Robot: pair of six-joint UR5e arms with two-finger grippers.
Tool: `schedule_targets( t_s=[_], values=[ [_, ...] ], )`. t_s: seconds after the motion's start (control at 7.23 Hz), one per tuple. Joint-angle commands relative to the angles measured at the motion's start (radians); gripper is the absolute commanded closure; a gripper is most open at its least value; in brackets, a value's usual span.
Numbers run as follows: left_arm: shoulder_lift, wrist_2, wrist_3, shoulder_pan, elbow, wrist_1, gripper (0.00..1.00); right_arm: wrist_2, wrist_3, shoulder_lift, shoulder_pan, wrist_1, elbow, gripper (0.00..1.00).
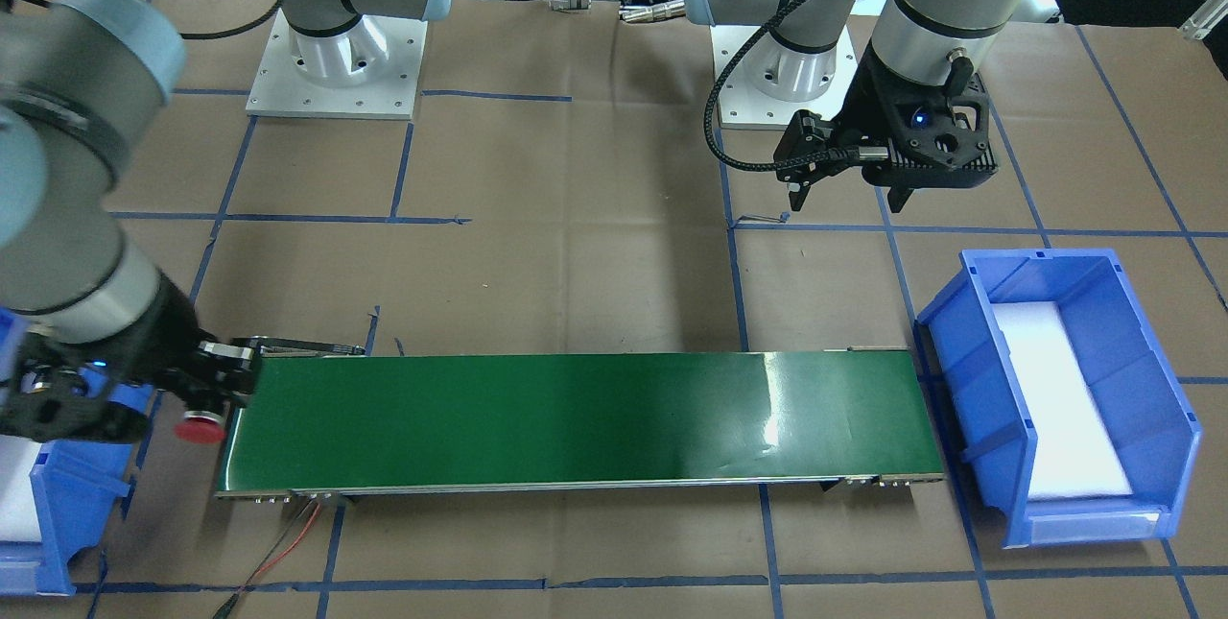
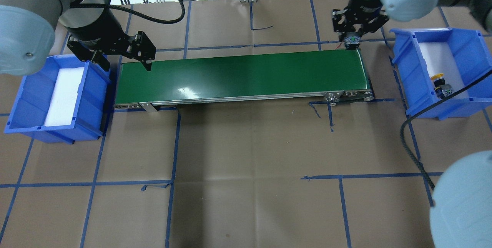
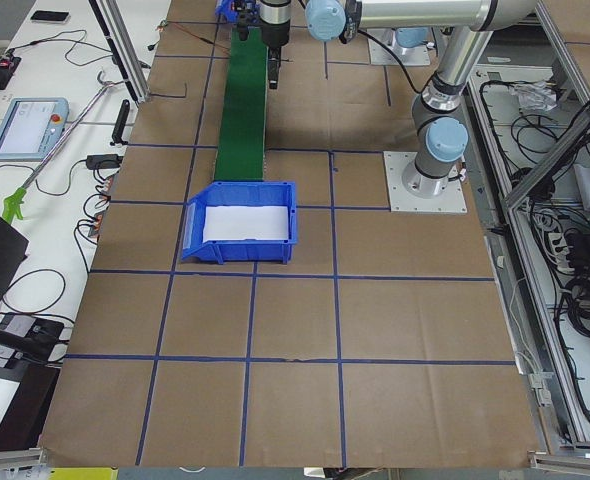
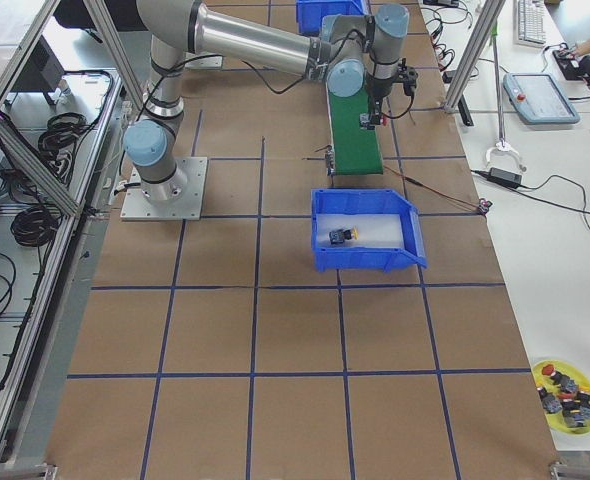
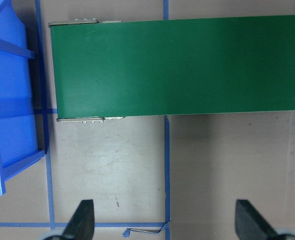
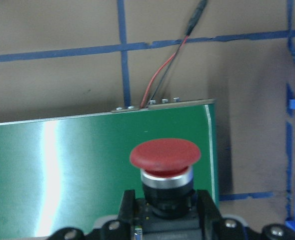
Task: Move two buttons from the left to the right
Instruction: 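Carry the red button into the blue bin by the right arm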
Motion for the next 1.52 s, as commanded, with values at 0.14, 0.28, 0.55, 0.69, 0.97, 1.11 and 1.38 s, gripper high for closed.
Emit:
schedule_targets(
  t_s=[0.14,0.28,0.55,0.69,0.97,1.11,1.38],
  values=[
    [-0.001,0.0,0.0,0.0,0.0,0.0,0.0,0.002,-0.426,0.008,-0.308,0.091,-0.088,0.96],
    [0.001,0.0,0.0,0.0,0.0,0.0,0.0,0.004,-0.489,0.051,-0.366,0.075,-0.088,0.96],
    [0.001,0.0,0.0,0.0,0.0,0.0,0.0,-0.042,-0.616,0.144,-0.376,-0.062,-0.085,0.96],
    [0.001,0.0,0.0,0.0,0.0,0.0,0.0,-0.044,-0.617,0.163,-0.376,-0.077,-0.052,0.96],
    [0.003,0.0,0.0,0.0,0.0,0.0,0.0,-0.042,-0.57,0.162,-0.365,-0.211,0.057,0.96],
    [0.001,0.0,-0.002,0.0,0.0,0.0,0.0,-0.032,-0.556,0.172,-0.365,-0.236,0.074,0.96],
    [0.001,0.0,0.0,0.0,0.0,0.0,0.0,-0.029,-0.554,0.218,-0.364,-0.302,0.073,0.96]
  ],
)
